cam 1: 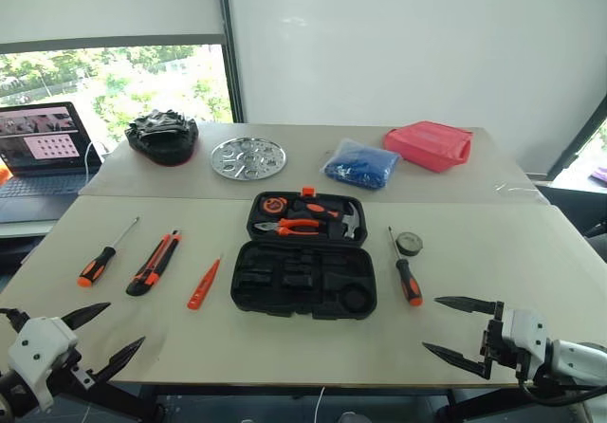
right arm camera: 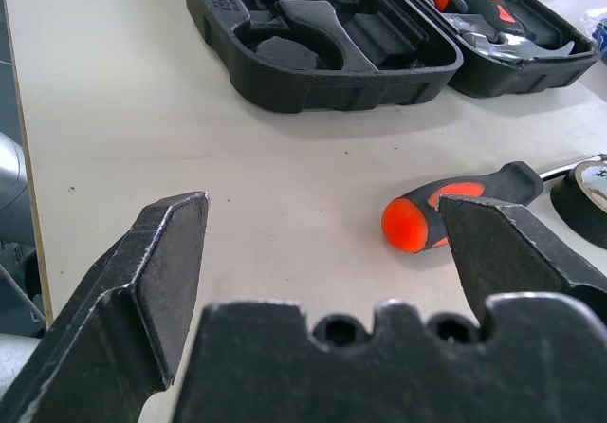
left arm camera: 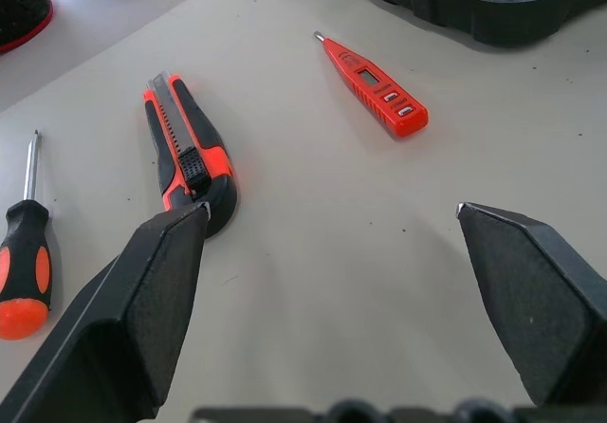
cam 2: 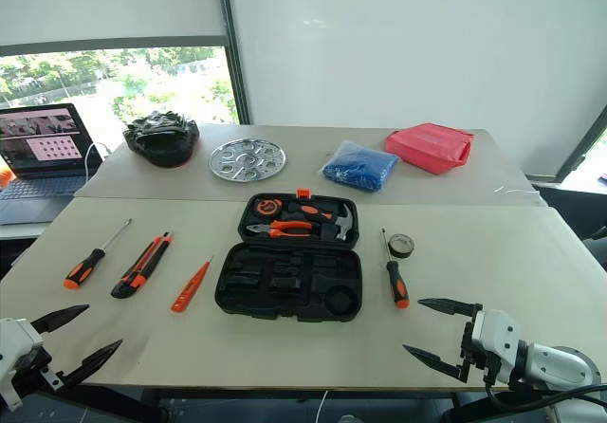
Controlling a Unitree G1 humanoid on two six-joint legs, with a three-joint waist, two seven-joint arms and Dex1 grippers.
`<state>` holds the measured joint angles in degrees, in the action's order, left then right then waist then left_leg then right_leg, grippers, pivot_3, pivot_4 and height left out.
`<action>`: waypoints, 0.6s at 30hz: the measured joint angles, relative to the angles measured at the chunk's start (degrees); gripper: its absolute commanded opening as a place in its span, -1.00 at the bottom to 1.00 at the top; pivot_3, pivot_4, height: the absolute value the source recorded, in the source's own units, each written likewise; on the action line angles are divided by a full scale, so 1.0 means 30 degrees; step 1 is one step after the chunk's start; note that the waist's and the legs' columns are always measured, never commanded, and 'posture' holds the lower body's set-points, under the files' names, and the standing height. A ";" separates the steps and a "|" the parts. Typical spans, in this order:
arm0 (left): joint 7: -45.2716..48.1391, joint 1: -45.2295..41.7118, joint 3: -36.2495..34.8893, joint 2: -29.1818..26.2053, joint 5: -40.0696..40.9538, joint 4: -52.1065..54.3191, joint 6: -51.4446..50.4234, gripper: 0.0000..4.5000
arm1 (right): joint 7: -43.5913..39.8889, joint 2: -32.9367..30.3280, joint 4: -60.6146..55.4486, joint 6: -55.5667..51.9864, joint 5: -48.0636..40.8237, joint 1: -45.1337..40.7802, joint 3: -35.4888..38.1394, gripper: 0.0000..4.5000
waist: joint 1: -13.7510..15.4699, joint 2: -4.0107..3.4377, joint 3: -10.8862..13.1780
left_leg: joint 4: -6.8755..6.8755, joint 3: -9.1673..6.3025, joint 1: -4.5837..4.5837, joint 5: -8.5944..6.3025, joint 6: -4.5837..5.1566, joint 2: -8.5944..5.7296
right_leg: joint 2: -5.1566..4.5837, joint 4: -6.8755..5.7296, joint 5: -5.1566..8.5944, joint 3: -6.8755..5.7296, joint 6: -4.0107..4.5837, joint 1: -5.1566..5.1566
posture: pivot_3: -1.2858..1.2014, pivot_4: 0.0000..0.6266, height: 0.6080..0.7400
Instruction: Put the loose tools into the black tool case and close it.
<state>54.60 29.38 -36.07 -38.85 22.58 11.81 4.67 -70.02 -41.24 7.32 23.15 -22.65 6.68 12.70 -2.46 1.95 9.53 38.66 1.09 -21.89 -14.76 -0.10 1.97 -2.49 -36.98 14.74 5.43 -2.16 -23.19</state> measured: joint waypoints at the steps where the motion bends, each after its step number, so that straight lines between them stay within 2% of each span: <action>1: 0.0000 0.0000 0.0001 0.0000 0.0000 0.0000 0.0000 1.00 | 0.0000 0.0000 0.0000 0.0000 0.0000 0.0000 0.0000 0.98 | 0.0001 0.0000 0.0000 | 0.0000 0.0000 0.0001 0.0000 0.0000 0.0000 | 0.0000 0.0000 0.0000 -0.0001 0.0000 0.0001 | 0.03 -0.52 1.00; 5: -0.0188 -0.0005 -0.0135 0.0012 0.0888 0.0059 -0.1461 1.00 | 0.1344 0.1460 -0.0464 -0.0039 -0.0110 -0.0774 -0.0069 0.98 | -0.0090 0.0003 0.0000 | 0.0001 -0.0003 0.0013 0.0001 0.0000 0.0016 | 0.0017 -0.0024 0.0001 0.0001 0.0001 -0.0005 | 0.03 -0.52 1.00; 8: -0.1090 0.0733 -0.1736 0.0575 0.2424 -0.0018 -0.3508 1.00 | 0.3087 0.3406 -0.2752 -0.0678 -0.1157 -0.1544 -0.0401 0.98 | -0.0304 -0.0011 0.0004 | -0.0007 -0.0013 0.0012 -0.0001 -0.0001 0.0059 | 0.0017 -0.0046 0.0011 0.0000 0.0017 -0.0023 | 0.03 -0.52 1.00; 13: -0.4585 0.2034 -0.4740 0.2333 0.5170 -0.0648 -0.8189 1.00 | 0.4043 0.3910 -0.6723 -0.3757 -0.4094 -0.1821 -0.1210 0.98 | -0.0319 0.0021 0.0010 | -0.0007 -0.0152 -0.0006 -0.0020 0.0005 0.0049 | -0.0013 -0.0040 0.0015 -0.0007 0.0008 -0.0018 | 0.03 -0.52 1.00; 18: -0.6736 0.2181 -0.6033 0.2173 0.6889 -0.0957 -1.1941 1.00 | 0.3791 0.4466 -0.7745 -0.3873 -0.4080 -0.1885 -0.1962 0.98 | 0.0048 0.0115 -0.0012 | 0.0037 -0.0164 0.0004 -0.0016 0.0000 0.0035 | -0.0022 -0.0039 0.0017 -0.0056 0.0007 0.0007 | 0.03 -0.52 1.00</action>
<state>34.40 35.92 -54.17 -32.33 43.25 8.94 -31.15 -58.65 -27.84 -15.91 11.53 -34.89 1.02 6.81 -2.32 2.29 9.50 38.77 0.60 -21.88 -14.81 -0.10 2.08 -2.55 -37.10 14.79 5.26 -2.14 -23.17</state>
